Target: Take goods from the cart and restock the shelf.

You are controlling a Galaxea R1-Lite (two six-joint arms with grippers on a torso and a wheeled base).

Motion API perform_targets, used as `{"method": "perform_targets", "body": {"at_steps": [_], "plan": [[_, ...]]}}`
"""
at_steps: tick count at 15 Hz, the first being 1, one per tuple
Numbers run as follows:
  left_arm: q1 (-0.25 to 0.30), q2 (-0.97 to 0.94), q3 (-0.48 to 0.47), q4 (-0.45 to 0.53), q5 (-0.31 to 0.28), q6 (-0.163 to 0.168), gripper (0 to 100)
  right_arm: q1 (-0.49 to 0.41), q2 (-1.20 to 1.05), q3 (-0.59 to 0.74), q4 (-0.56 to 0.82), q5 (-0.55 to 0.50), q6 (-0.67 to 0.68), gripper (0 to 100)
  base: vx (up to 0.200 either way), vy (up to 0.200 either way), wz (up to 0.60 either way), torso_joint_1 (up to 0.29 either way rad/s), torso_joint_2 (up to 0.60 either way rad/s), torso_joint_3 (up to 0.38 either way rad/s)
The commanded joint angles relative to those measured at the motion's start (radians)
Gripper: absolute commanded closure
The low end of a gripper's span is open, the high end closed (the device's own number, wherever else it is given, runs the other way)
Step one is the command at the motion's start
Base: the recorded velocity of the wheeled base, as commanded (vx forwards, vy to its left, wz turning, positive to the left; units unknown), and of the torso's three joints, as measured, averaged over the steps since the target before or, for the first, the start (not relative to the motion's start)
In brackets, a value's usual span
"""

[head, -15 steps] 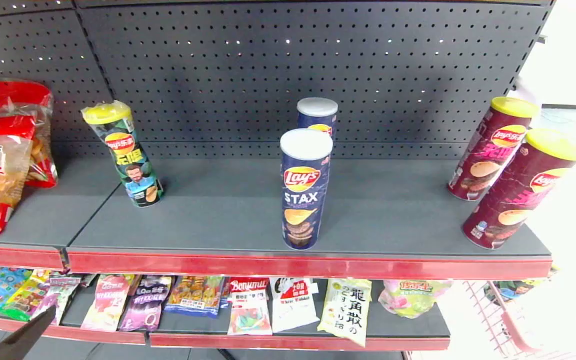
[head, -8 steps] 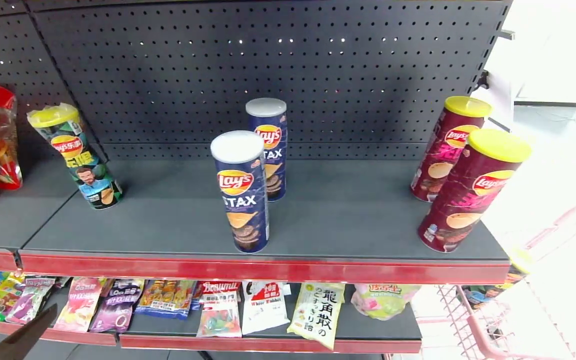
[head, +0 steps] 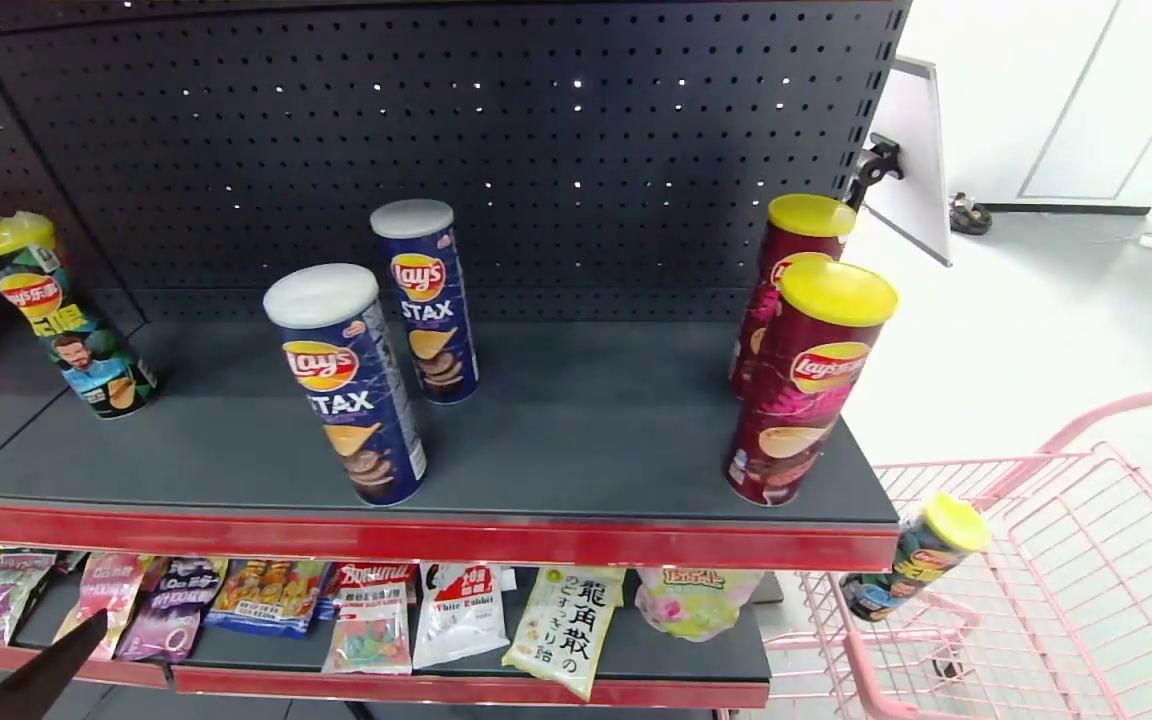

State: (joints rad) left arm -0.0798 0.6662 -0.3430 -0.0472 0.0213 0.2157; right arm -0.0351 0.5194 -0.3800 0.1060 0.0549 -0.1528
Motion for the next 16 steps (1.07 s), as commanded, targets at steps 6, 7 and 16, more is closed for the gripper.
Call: {"method": "perform_targets", "body": {"at_steps": [6,7,16], "plan": [[0.0,-0.016,-0.001,0.0,0.0,0.019,0,0.0,0.005,0.001,0.0,0.0,-0.001,0,0.0,-0.067,0.0,0.002,0.0,0.002],[0.0,-0.023,0.001,0.001,0.0,0.02,0,0.0,0.005,0.001,0.0,0.0,-0.001,0,0.0,0.0,0.0,0.0,0.0,0.0],[0.0,-0.033,0.001,0.001,0.0,0.039,0,0.0,0.005,0.004,0.0,0.0,-0.001,0,0.0,0.0,0.0,0.0,0.0,0.0]]}}
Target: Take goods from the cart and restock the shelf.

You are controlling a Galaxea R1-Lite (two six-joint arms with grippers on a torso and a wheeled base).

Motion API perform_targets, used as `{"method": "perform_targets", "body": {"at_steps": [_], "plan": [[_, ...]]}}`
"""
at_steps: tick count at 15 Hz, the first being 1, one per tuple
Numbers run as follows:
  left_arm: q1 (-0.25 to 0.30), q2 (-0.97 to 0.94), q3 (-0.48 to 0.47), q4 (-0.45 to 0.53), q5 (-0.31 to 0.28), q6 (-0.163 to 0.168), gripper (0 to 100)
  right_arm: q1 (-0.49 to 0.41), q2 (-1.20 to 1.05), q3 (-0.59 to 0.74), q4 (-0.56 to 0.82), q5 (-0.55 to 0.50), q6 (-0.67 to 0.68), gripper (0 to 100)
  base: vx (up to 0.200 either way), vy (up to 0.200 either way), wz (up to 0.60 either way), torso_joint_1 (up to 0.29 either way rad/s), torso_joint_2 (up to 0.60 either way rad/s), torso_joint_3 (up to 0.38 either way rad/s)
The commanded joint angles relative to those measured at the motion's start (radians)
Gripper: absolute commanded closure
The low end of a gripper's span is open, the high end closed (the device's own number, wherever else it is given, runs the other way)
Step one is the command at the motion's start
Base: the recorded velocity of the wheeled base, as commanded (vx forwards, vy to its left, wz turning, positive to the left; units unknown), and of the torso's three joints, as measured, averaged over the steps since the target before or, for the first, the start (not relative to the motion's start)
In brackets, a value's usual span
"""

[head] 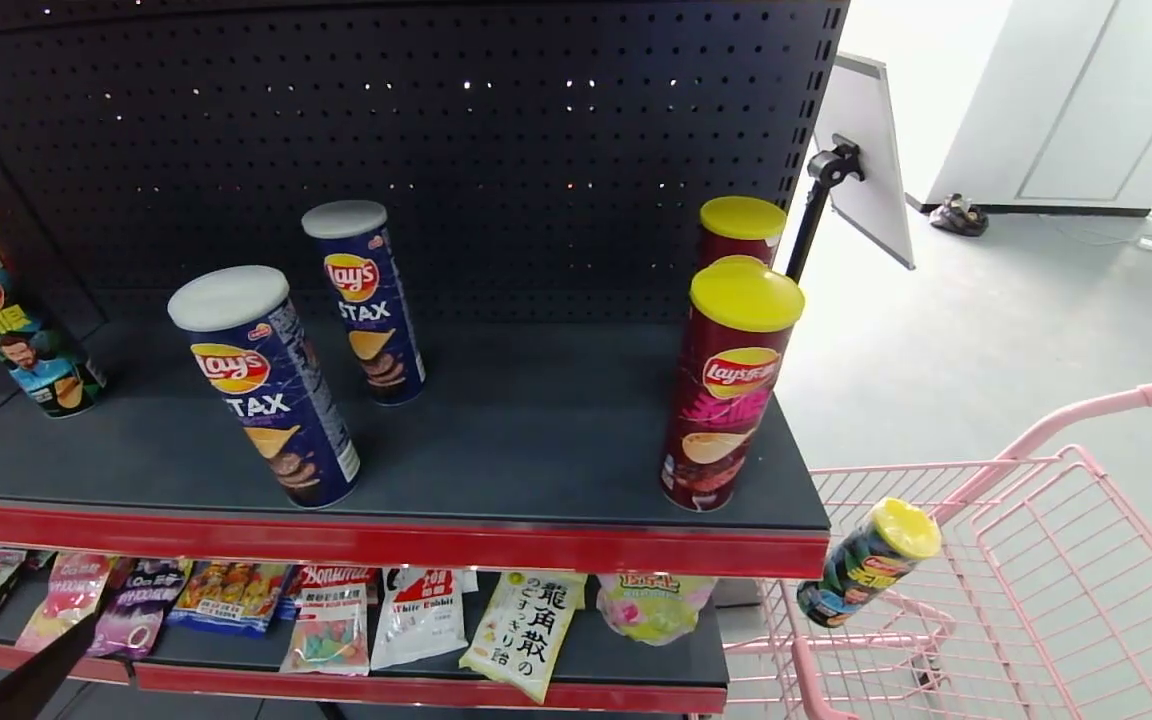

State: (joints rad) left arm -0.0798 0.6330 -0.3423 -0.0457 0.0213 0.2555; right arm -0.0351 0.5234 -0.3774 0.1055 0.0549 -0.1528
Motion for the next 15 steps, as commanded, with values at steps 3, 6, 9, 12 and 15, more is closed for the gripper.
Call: {"method": "perform_targets", "body": {"at_steps": [3,6,9,12,15], "plan": [[0.0,-0.006,0.003,0.003,0.0,0.002,0,0.0,0.0,0.005,0.0,0.0,-0.001,0,0.0,0.0,0.0,0.0,0.0,0.0],[0.0,-0.006,0.006,0.001,0.0,0.002,0,0.0,-0.002,0.006,0.0,0.0,-0.001,0,0.0,0.0,-0.6,0.002,0.0,-0.001],[-0.002,-0.006,0.006,0.001,0.0,0.002,0,0.0,0.001,0.006,-0.001,0.0,-0.002,0,0.0,0.0,-0.6,0.007,0.0,-0.001],[0.0,-0.006,0.006,0.001,0.0,0.004,0,0.0,0.001,0.006,-0.001,-0.001,-0.002,0,0.0,0.0,-0.6,0.002,0.0,0.005],[0.0,-0.007,0.006,0.001,0.0,0.011,0,-0.002,0.003,0.006,-0.001,-0.001,-0.001,0,0.0,0.0,0.0,0.0,0.0,0.0]]}}
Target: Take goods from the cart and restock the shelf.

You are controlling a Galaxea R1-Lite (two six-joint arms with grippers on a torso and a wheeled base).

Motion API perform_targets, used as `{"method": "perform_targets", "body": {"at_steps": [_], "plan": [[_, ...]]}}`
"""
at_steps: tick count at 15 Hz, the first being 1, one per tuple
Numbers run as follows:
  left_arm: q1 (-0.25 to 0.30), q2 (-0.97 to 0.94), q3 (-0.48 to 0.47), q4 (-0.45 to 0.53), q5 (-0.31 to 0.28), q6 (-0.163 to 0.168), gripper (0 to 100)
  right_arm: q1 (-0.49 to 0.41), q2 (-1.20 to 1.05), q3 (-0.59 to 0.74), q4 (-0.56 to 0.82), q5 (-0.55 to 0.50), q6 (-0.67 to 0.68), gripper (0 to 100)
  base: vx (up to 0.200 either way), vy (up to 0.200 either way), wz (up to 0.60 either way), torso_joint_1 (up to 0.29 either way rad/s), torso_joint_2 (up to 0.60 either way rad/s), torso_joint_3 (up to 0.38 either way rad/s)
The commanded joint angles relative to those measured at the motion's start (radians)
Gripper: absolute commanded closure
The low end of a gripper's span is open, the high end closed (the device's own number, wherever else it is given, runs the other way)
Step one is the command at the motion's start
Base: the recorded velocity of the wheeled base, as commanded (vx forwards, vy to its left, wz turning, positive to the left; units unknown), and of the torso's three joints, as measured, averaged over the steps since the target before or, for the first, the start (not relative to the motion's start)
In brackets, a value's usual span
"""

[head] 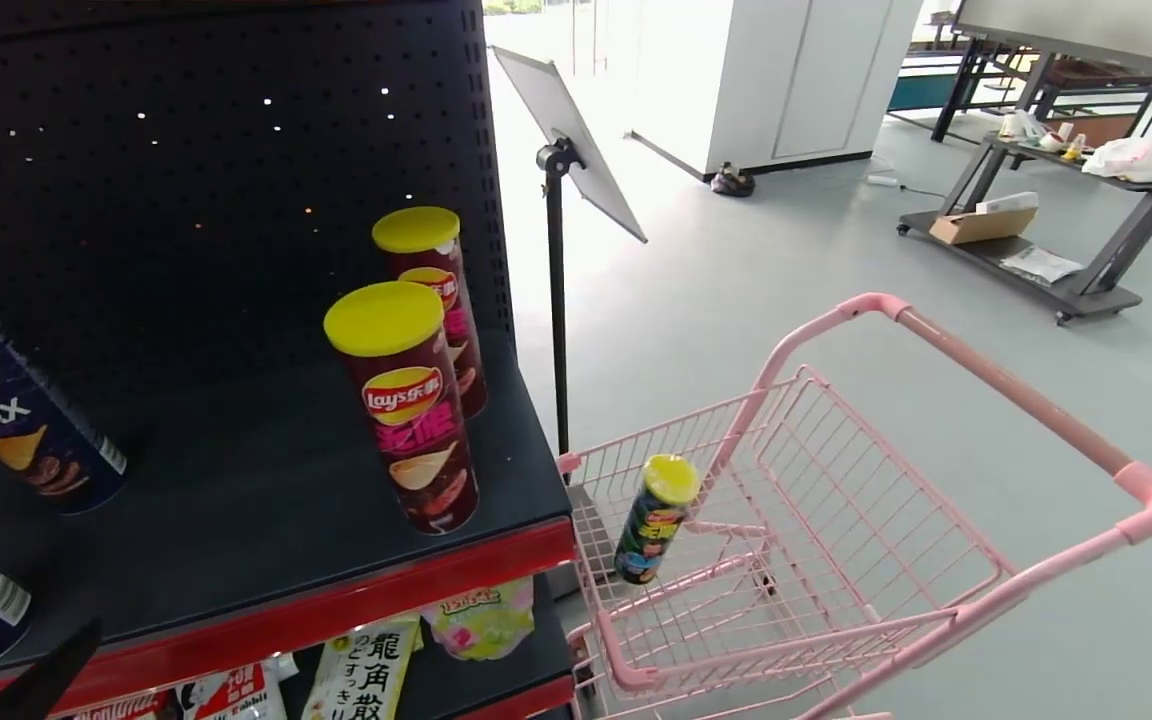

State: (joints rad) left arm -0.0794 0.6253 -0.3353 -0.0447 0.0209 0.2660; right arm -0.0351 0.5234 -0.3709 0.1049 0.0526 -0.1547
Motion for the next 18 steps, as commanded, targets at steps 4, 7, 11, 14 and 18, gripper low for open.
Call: {"method": "perform_targets", "body": {"at_steps": [4,7,11,14,18], "plan": [[0.0,-0.01,0.004,0.002,0.004,0.006,0,-0.002,0.004,0.001,-0.001,0.001,0.0,0,-0.05,0.0,0.0,0.001,0.0,0.001],[0.0,-0.012,0.012,0.002,0.004,0.007,0,-0.002,0.009,0.001,-0.001,0.0,0.0,0,-0.2,0.0,0.0,0.009,0.01,0.001],[0.0,-0.018,0.018,0.002,0.002,0.012,0,-0.002,0.009,0.001,-0.001,0.001,0.0,0,-0.1,0.0,0.0,-0.005,0.0,0.001],[0.0,-0.029,0.029,0.002,0.001,0.012,0,-0.002,0.009,0.007,-0.004,0.0,0.0,0,0.0,0.0,0.0,0.0,0.0,0.0],[-0.002,-0.041,0.038,0.002,-0.002,0.012,0,-0.002,0.03,0.007,-0.005,-0.002,0.0,0,0.0,0.0,0.0,-0.039,0.08,0.055]]}}
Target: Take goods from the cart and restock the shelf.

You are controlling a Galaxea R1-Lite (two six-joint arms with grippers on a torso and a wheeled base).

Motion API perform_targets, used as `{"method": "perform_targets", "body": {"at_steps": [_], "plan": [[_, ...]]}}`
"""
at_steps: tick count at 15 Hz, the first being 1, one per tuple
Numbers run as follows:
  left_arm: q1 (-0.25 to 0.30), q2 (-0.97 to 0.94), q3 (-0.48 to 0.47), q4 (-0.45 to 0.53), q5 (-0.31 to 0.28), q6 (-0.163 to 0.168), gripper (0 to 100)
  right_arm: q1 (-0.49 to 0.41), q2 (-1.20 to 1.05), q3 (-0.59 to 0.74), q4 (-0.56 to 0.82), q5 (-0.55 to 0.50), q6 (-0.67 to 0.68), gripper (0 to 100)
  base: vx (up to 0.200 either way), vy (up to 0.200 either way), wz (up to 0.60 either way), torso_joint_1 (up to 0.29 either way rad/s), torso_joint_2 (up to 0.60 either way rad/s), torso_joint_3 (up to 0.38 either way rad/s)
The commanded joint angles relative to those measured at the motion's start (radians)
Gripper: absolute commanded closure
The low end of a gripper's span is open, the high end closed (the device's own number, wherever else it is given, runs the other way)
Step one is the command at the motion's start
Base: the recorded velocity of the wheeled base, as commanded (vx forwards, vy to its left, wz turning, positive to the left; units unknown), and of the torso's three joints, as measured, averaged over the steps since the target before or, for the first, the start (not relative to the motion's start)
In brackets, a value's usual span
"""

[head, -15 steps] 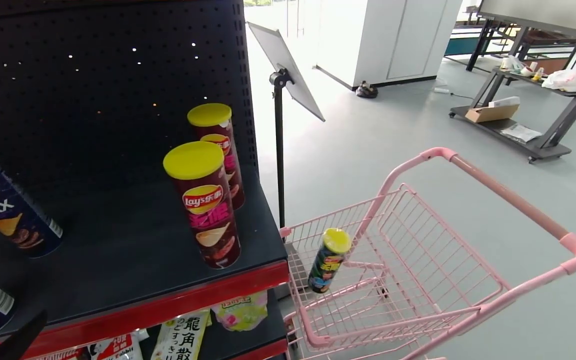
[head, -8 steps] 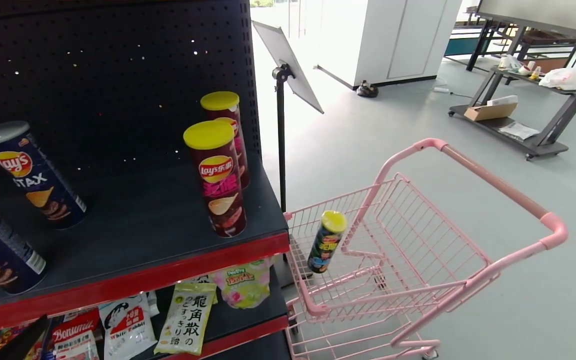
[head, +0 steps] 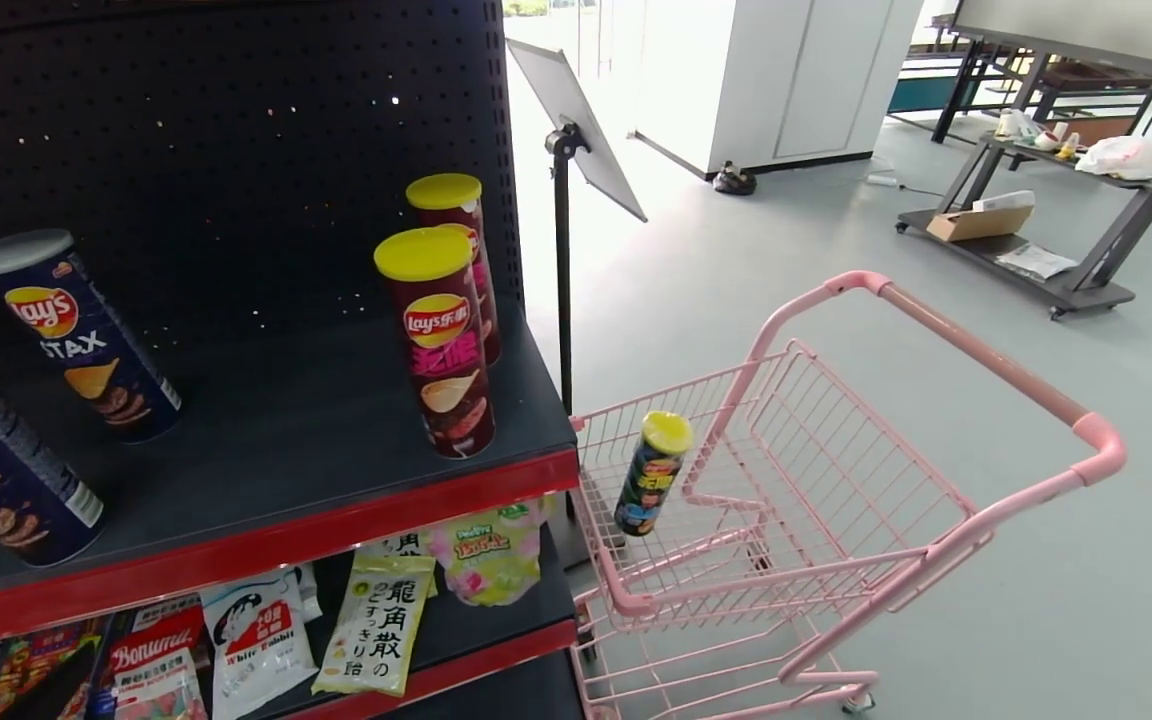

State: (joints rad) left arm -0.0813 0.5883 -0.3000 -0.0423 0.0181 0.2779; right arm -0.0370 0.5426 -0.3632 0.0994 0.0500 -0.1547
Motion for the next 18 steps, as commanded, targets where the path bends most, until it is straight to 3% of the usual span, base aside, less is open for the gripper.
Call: {"method": "perform_targets", "body": {"at_steps": [1,12,18], "plan": [[0.0,-0.008,0.004,-0.001,0.0,0.0,0,0.0,0.014,0.0,-0.001,0.001,0.0,0,0.0,0.0,0.0,-0.139,0.34,0.188],[0.002,-0.019,0.005,-0.004,0.002,0.015,0,0.0,0.023,0.007,-0.001,0.001,-0.002,0,0.0,0.0,0.0,-0.141,0.38,0.228],[0.0,-0.019,0.002,-0.004,0.002,0.017,0,0.0,0.025,0.007,-0.001,0.001,-0.002,0,0.0,0.0,0.0,-0.181,0.53,0.352]]}}
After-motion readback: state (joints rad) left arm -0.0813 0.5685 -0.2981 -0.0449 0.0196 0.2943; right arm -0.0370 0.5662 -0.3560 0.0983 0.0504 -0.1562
